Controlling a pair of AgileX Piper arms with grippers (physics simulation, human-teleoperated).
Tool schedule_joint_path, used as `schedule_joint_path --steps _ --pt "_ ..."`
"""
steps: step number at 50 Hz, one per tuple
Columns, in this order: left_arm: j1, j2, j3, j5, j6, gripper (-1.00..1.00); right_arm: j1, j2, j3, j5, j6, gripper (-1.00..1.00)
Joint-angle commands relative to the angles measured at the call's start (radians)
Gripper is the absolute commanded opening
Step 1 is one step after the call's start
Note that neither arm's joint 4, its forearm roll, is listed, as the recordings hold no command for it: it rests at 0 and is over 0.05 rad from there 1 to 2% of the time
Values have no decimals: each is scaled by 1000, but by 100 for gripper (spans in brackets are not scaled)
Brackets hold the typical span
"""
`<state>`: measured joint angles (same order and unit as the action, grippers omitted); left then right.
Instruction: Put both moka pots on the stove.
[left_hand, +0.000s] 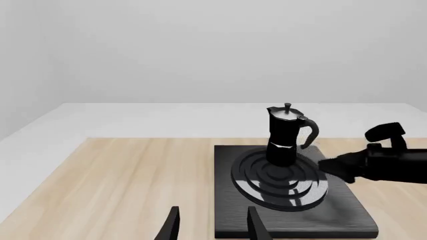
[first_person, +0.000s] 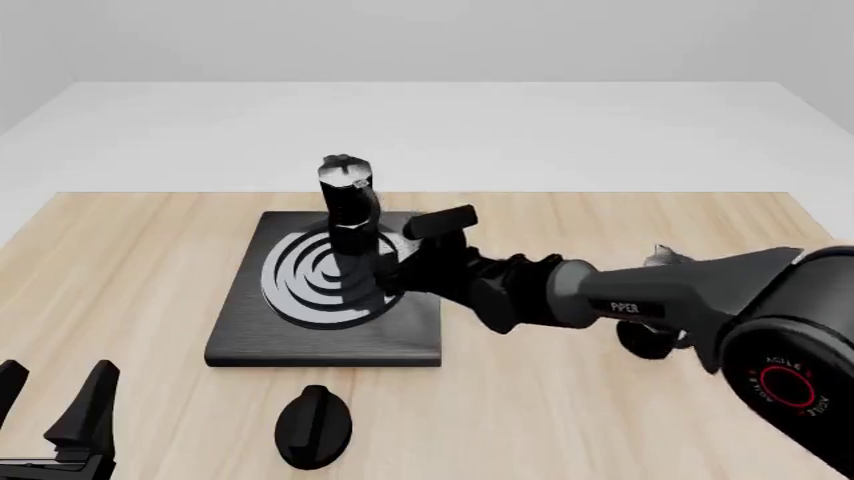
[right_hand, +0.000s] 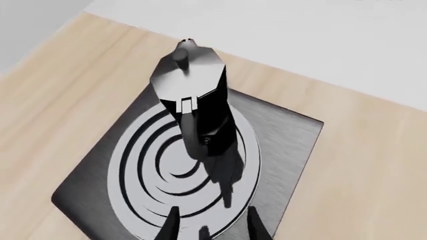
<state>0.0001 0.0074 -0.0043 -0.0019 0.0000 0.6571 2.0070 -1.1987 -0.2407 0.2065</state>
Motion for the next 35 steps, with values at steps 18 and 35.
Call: schedule_joint_path --steps 18,35 --pt "0 0 0 0 0 100 -223 -762 583 -4 -64 100" --pt "0 0 0 0 0 100 -529 -1311 628 403 -176 100"
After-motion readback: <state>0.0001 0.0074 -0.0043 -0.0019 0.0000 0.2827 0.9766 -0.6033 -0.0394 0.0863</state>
